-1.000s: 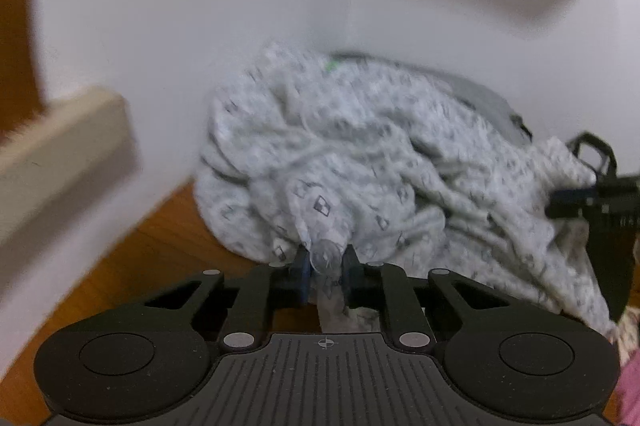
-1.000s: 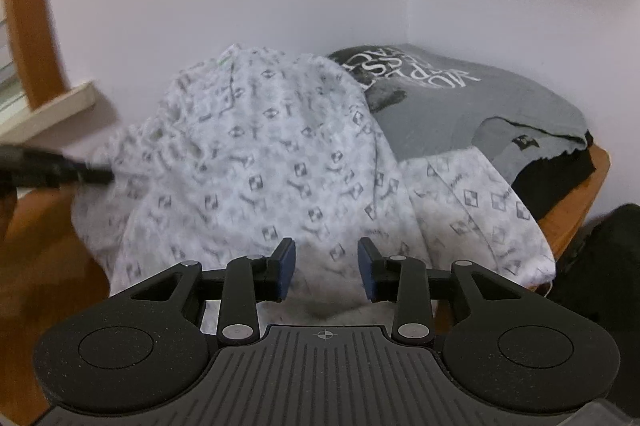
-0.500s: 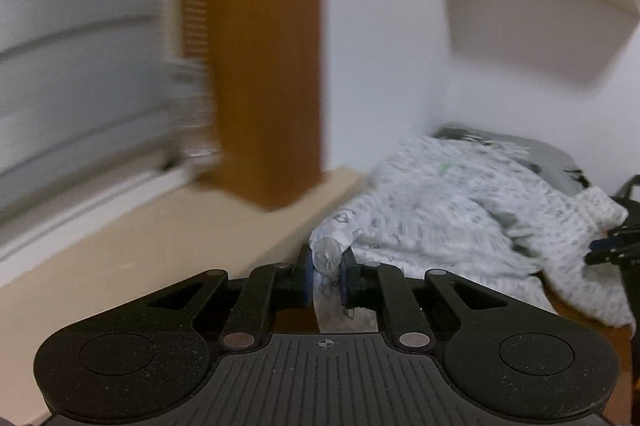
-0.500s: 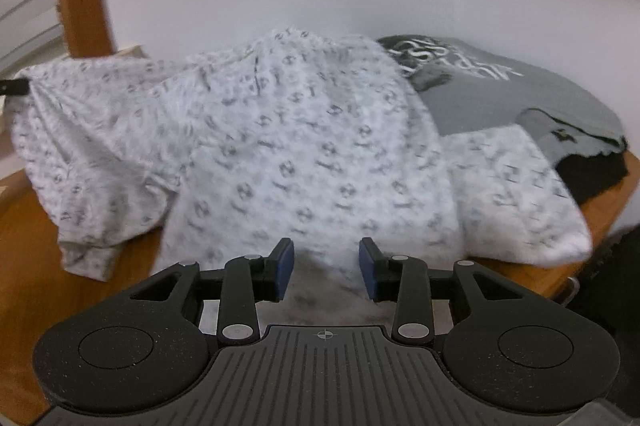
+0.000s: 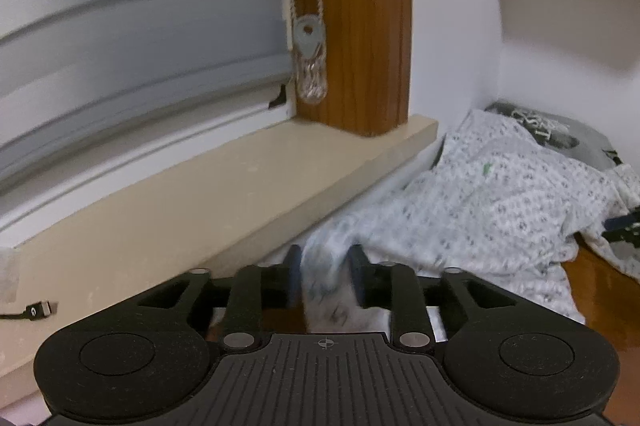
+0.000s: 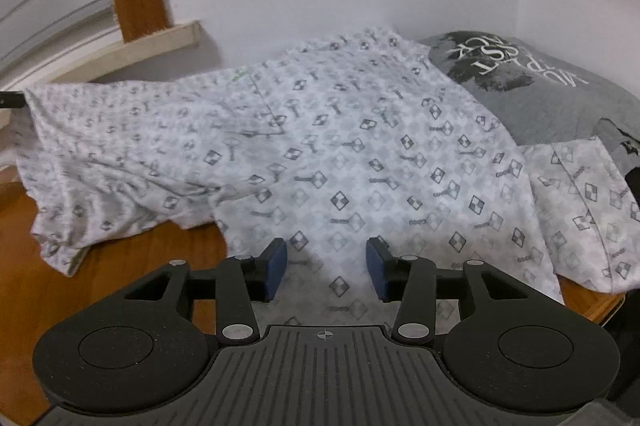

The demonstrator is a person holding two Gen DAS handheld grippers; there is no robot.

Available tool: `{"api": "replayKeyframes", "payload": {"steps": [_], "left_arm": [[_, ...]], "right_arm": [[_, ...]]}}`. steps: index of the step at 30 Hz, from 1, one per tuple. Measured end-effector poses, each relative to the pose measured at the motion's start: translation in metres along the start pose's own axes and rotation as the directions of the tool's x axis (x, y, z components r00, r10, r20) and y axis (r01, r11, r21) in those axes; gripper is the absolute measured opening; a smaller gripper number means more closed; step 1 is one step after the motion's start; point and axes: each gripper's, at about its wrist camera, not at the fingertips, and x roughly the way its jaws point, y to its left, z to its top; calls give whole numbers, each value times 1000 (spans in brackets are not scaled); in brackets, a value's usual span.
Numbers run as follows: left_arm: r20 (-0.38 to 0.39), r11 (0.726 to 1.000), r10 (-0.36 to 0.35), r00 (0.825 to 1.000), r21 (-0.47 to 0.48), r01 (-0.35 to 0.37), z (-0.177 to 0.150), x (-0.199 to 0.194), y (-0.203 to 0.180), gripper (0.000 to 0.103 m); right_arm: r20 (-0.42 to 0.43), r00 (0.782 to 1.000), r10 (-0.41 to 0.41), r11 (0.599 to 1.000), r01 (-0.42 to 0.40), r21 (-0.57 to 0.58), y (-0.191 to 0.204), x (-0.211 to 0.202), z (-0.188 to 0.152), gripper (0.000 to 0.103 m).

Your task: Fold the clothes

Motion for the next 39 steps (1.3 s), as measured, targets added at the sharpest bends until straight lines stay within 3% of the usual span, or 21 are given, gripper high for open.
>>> {"api": "replayKeyframes", "payload": {"steps": [2,7,13,15,17,21,32,39], "left_arm": [[25,1000,-19,1000,3,19,3,-2,-9,46],[54,996,-84,995,38,82,12,8,-40,47],[21,984,-163,986,75,161,19,43,-80,47],[7,979,-186,983,84,184,21,58,-93,52],[-5,974,-205,979,98,205,22,74,-108,63],[-34,966,-228,973,118,230,24,101,-126,63],[-60,967,-232,971,93,237,22,121,-114,63],[-58,969,-234,971,69,238,20,115,-94,63]], "right_arm": [[1,1000,27,1000,-27,4,2,-9,0,47],[-25,998,52,998,-53,-30,17,-9,-4,50],[-16,999,43,998,-43,-38,19,-2,-4,50],[-6,999,46,999,-47,-21,15,-1,-1,50],[-2,998,60,998,-60,-12,12,2,2,50],[13,999,37,999,-36,-34,15,10,11,50],[60,993,-100,995,100,0,-31,65,104,47],[72,992,-103,994,100,50,-61,127,163,45]]}}
